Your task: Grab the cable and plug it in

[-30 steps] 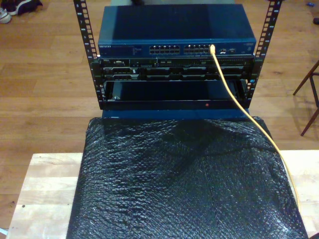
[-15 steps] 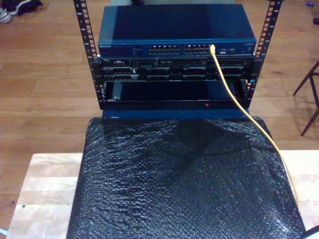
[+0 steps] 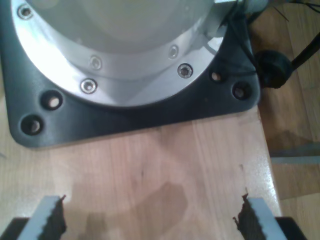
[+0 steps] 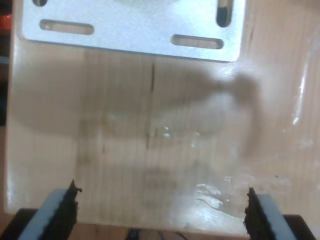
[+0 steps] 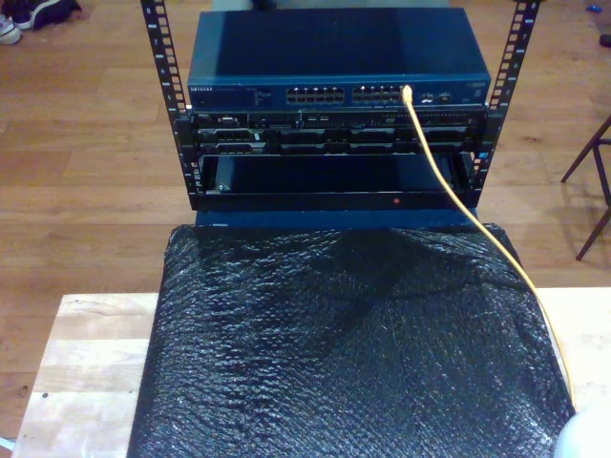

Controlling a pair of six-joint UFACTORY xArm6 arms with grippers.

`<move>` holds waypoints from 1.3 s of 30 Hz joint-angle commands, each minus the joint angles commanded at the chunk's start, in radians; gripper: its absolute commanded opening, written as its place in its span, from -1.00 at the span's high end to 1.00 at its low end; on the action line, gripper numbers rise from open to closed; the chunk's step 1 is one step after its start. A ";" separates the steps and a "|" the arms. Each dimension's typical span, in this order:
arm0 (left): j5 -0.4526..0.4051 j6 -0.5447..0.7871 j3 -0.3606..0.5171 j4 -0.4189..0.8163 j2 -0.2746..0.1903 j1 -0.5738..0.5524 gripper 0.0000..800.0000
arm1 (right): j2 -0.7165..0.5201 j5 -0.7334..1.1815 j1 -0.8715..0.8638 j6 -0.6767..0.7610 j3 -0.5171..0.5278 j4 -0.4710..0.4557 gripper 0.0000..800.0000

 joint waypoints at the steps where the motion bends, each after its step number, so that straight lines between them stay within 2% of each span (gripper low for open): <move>1: 0.000 0.000 0.000 0.000 0.000 0.000 -1.00 | 0.011 -0.008 -0.020 0.000 0.006 0.005 -1.00; 5: 0.000 0.000 0.000 0.000 0.000 0.000 -1.00 | 0.034 -0.014 -0.041 0.000 0.011 0.038 -1.00; 39: 0.000 0.000 0.000 0.000 0.000 0.000 -1.00 | 0.026 -0.015 -0.041 -0.002 0.011 0.038 -1.00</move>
